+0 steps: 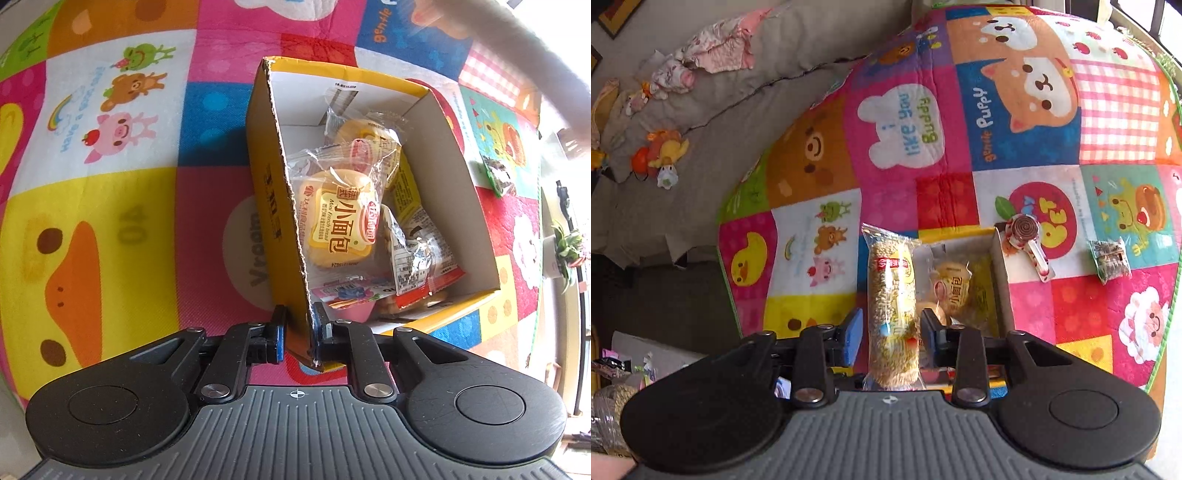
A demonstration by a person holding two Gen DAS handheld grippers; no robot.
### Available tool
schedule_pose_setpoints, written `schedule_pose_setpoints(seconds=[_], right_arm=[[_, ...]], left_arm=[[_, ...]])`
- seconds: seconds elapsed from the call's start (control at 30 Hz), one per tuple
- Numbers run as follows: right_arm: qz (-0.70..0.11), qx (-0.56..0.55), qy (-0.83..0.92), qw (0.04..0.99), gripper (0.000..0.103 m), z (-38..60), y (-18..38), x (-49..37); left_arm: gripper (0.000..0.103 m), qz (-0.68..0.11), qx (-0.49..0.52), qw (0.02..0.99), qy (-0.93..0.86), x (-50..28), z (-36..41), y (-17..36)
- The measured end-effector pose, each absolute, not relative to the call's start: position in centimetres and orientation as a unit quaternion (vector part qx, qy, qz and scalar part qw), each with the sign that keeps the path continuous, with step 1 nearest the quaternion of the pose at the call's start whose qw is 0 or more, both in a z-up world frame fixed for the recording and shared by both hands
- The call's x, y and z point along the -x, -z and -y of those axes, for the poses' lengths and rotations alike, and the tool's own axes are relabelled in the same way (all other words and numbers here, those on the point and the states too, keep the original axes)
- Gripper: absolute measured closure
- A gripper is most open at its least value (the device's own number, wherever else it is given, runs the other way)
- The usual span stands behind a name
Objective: Organize objects
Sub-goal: 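Carry the rice-cracker pack into the box and open the right tool, then reach the right tool to the swirl lollipop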
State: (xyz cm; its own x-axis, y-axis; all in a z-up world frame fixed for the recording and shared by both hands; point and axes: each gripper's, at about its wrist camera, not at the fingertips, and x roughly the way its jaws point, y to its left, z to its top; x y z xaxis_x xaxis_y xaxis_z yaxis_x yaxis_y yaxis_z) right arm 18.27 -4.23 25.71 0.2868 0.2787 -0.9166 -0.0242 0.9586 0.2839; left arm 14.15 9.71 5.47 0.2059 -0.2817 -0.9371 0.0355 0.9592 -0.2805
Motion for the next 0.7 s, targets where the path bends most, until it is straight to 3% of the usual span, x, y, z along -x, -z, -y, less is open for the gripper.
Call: schedule_pose_setpoints(seconds=[0.17,0.5,0.7], right_arm=[[-0.597,-0.095,-0.075,0.793,0.048,6.1,-24.8,-17.2],[-0.669,-0.099,0.024,0.736,0.048,15.7,-18.6,-11.4],[-0.672,-0.071,0.053,0.735,0.047,21.1,-16.5,-12.5]], left_arm=[[0.086,-0.623,0.107,0.768,0.101,-14.3,-9.9,-5.3],[0.087,-0.631,0.115,0.762,0.087,-14.4,-9.8,-5.3],[0.087,-0.632,0.115,0.763,0.076,-14.3,-9.6,-5.4]])
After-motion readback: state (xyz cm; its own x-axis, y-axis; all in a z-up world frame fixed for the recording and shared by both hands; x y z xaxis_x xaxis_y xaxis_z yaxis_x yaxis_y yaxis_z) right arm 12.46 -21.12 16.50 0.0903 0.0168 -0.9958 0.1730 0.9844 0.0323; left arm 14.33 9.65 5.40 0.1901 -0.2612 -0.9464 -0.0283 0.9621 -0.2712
